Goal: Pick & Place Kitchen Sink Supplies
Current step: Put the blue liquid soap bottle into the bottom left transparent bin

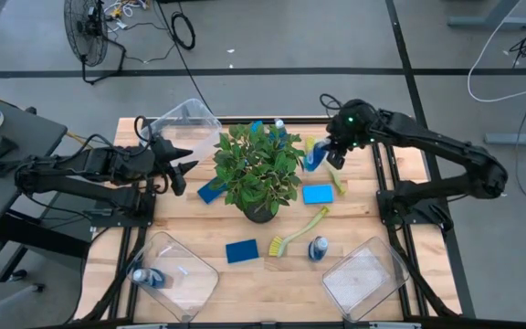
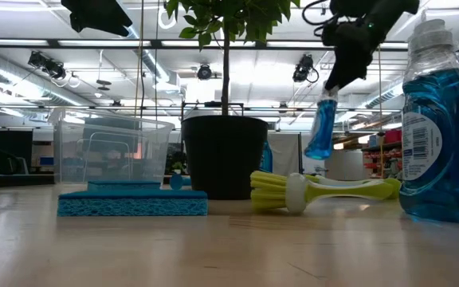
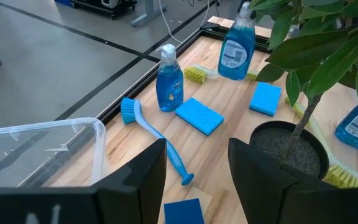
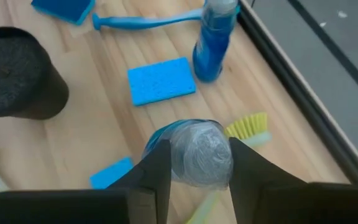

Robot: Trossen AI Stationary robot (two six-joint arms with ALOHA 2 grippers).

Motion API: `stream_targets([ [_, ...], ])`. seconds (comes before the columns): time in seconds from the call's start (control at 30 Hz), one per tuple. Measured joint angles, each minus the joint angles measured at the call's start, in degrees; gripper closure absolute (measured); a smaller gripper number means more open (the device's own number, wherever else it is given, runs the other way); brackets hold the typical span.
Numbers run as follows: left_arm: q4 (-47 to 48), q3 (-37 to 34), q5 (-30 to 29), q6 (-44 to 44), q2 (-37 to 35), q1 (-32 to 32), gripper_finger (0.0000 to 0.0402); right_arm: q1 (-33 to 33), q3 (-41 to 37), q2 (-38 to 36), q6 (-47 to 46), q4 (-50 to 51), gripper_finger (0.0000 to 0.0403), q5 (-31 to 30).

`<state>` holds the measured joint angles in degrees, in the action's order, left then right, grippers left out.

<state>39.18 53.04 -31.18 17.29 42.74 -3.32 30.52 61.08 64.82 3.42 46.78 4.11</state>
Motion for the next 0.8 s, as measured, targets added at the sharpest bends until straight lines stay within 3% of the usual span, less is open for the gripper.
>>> stream_targets([
  [0.37, -0.04, 0.00, 0.45, 0.03, -0.02, -0.03, 0.0225, -1.21, 0.00, -3.01, -2.01, 1.18, 0.0291, 2.07],
  [0.8, -3.06, 0.00, 7.51, -0.12, 0.01, -0.03, 0.0225, -13.79, 0.02, -4.85, -9.38, 3.53, 0.0291, 6.24],
])
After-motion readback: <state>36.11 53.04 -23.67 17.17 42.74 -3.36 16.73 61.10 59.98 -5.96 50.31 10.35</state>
